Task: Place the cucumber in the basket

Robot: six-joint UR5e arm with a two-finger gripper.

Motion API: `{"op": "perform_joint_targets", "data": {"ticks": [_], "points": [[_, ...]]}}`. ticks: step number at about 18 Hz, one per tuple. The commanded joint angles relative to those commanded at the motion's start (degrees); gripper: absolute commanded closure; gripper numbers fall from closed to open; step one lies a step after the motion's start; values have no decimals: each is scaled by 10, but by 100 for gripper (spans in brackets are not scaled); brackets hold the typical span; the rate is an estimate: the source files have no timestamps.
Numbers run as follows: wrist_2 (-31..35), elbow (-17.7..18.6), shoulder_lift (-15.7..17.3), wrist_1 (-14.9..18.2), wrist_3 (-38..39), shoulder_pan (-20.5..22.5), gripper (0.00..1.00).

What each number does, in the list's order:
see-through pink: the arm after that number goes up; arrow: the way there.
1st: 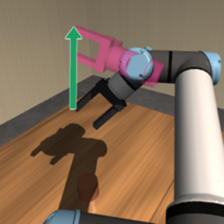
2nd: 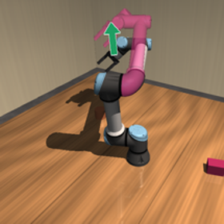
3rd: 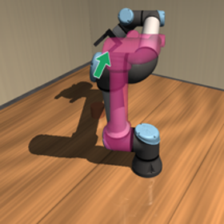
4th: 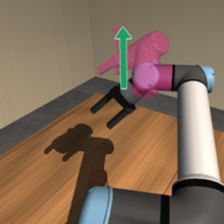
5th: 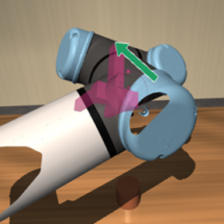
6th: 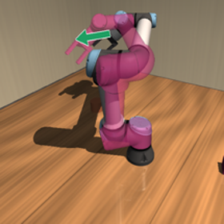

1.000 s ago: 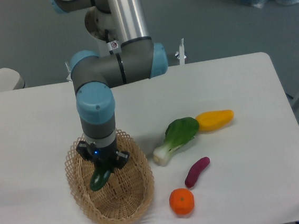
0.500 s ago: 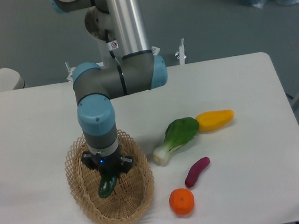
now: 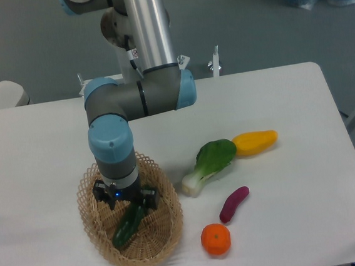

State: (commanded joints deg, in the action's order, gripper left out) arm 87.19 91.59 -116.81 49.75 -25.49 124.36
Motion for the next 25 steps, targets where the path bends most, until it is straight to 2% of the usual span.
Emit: {"op": "perform_joint_targets", "data": {"ticks": [3, 7, 13, 16, 22, 25], "points": [[0, -35, 8, -1, -12, 25, 0], [0, -52, 39, 1, -110, 74, 0], [-1, -49, 90, 11, -332, 179, 0], [0, -49, 104, 40, -467, 226, 0], [0, -50, 107, 76, -665, 290, 0], [-1, -50, 113, 87, -705, 307, 0]]}}
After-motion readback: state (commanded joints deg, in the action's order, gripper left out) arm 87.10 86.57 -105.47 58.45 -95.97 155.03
